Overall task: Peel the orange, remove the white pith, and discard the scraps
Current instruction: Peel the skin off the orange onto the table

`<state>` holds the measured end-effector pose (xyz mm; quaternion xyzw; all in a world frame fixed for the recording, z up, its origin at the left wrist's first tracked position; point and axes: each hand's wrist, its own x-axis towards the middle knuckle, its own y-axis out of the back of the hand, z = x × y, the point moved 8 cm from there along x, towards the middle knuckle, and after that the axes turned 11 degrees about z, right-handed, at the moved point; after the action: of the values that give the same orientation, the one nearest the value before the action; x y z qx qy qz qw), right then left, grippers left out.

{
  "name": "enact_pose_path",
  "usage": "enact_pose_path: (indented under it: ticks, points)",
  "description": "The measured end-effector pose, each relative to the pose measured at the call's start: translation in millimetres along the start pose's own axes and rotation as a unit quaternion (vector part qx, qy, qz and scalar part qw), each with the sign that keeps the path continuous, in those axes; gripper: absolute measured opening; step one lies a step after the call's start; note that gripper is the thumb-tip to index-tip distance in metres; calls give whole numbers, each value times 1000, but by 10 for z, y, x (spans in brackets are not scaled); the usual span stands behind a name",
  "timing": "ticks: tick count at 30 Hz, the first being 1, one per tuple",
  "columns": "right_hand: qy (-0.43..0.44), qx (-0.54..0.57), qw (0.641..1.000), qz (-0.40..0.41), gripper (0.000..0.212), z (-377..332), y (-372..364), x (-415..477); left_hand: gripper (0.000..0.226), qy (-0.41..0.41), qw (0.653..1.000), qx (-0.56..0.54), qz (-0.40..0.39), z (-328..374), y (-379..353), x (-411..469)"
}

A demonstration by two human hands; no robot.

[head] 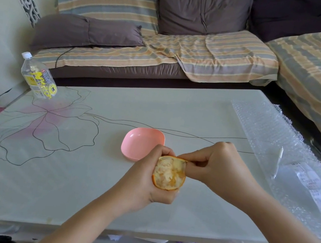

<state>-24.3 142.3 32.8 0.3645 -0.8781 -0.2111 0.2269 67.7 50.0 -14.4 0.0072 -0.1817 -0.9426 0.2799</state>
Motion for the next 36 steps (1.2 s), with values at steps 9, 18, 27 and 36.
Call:
enact_pose_path:
  ticks: [9,18,27,36]
  points:
    - [-24,3,999,-33,23,87,-188,35,64,82,995,-50,-16,-182,145,-56]
    - [15,23,999,33,23,-53,-439,49,65,60,983,-53,168,-231,339,-46]
    - [173,-152,963,141,13,-314,-403,159,62,42,979,-64,187,-138,362,27]
    - [117,-34,988,92,21,-286,-234,189,66,40,989,-141,19,27,298,20]
